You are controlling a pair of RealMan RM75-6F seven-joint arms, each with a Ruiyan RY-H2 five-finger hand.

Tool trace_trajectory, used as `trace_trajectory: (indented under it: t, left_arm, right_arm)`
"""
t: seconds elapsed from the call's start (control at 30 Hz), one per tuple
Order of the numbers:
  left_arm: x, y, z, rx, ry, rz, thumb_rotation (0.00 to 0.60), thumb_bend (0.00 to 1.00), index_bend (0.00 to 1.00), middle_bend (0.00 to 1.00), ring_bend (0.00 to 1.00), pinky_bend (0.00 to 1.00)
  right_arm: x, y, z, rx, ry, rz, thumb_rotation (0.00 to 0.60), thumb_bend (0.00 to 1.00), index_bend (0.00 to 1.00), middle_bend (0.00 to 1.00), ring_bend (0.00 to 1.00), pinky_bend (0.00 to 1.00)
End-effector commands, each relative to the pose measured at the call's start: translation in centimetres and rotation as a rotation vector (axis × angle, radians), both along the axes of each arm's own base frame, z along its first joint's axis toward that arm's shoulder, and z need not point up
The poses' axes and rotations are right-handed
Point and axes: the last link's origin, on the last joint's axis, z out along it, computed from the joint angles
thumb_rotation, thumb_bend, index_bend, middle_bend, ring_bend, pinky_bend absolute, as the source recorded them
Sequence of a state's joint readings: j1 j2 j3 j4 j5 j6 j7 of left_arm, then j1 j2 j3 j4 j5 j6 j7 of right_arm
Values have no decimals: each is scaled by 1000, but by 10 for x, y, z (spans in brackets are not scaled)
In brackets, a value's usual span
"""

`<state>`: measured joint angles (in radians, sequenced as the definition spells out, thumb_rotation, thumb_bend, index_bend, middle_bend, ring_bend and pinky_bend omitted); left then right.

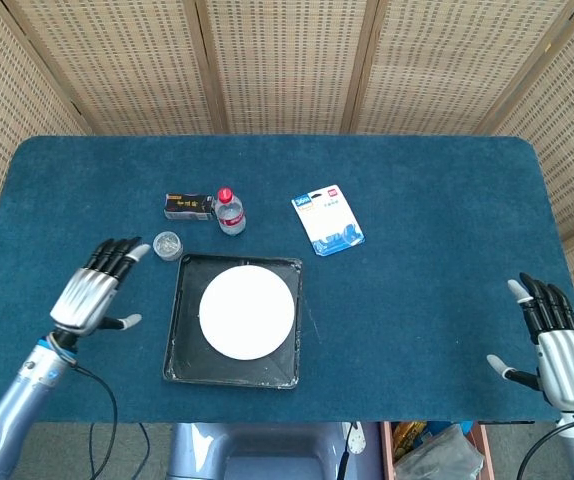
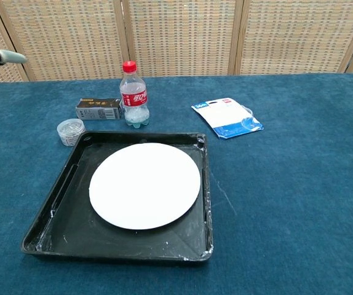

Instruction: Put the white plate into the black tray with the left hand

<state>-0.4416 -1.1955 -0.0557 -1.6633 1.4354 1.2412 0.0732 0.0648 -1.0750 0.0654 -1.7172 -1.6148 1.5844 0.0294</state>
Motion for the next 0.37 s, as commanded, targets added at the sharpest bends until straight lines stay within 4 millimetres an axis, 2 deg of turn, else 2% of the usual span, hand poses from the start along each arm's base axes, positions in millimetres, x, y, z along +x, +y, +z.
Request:
trace_trajectory:
  t: [0.03,0.2,0.3,0.37]
  left_arm:
    - [-29,-15,40,106,-27,134,600,0,0,0,0,0]
    - [-53,-40,63,188,4,247,600,0,0,0,0,0]
    - [-61,-52,67,210,14,291,600,0,0,0,0,0]
    - [-61,-53,68,209,21,279,600,0,0,0,0,0]
  right_arm:
    - [0,0,1,0,-2,1,600,0,0,0,0,0]
    - [1,1,1,-1,-3,5,600,0,0,0,0,0]
    - [1,1,1,-1,-2,5,600,0,0,0,0,0]
    - [0,0,1,-1,0,5,600,0,0,0,0,0]
